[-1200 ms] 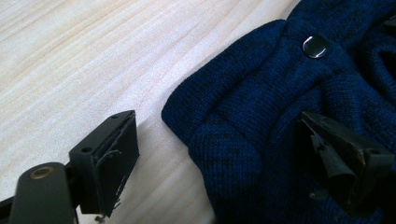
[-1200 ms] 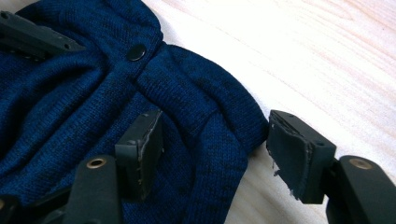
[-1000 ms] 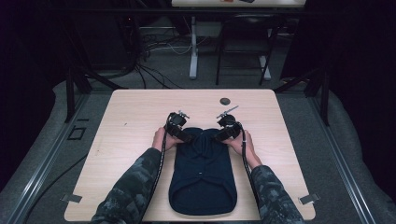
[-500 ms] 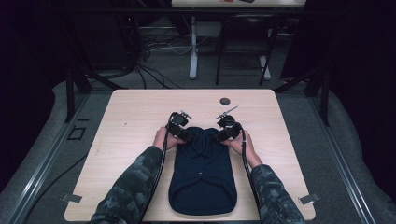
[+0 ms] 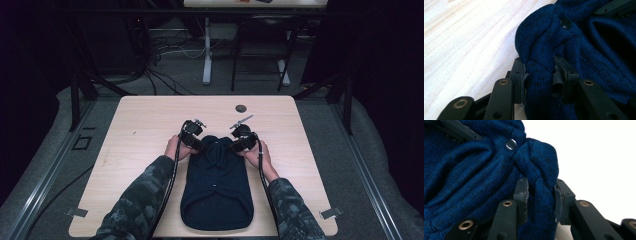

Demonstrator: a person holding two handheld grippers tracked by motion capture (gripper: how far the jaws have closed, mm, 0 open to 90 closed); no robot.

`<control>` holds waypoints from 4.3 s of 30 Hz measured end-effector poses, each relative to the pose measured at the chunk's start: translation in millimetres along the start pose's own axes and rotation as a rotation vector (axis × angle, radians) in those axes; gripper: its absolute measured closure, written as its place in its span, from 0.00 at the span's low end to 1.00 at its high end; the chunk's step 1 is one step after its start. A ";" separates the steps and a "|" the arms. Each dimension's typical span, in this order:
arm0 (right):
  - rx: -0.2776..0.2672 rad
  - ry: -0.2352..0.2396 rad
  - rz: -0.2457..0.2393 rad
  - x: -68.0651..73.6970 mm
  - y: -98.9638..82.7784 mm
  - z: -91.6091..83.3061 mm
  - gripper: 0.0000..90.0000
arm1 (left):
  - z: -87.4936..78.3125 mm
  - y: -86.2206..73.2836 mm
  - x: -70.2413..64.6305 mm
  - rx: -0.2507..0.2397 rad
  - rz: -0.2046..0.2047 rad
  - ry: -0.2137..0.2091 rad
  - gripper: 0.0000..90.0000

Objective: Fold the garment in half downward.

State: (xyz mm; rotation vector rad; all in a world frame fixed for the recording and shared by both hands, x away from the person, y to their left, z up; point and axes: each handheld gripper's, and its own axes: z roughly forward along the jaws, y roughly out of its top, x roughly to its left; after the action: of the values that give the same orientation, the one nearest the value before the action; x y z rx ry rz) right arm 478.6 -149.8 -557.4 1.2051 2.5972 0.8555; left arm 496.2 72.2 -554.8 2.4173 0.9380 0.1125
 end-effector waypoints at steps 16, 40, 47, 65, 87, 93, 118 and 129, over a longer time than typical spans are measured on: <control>-0.126 -0.022 -0.054 4.7 0.5 -40.7 0.76 | -31.7 2.6 -7.5 -0.106 0.013 -0.045 0.70; -0.232 -0.058 -0.143 21.3 -6.4 -90.4 0.75 | -68.5 8.2 -28.4 -0.158 0.103 -0.078 0.72; -0.271 -0.057 -0.166 25.0 -8.4 -101.4 0.75 | -76.6 9.9 -34.2 -0.176 0.123 -0.057 0.72; -0.270 0.003 -0.097 19.6 -10.2 -121.3 0.70 | -99.2 11.2 -54.4 -0.305 0.250 0.033 0.75; -0.354 -0.074 -0.156 31.1 -21.8 -135.2 0.80 | -107.5 7.9 -66.6 -0.304 0.299 0.039 0.74; -0.315 -0.043 -0.138 29.4 -24.5 -135.6 0.76 | -107.8 3.4 -78.7 -0.319 0.362 0.101 0.75; -0.352 -0.089 -0.186 40.8 -36.3 -137.0 0.83 | -104.9 -6.8 -79.3 -0.317 0.329 0.063 0.70; -0.358 -0.086 -0.198 45.5 -45.6 -133.4 0.79 | -104.9 -15.4 -87.5 -0.332 0.368 0.116 0.68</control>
State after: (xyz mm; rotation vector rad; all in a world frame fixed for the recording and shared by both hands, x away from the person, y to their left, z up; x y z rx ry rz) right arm 370.3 -197.2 -468.3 0.8527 2.3143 1.1354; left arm 393.3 72.8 -463.5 2.2584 0.4647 0.5058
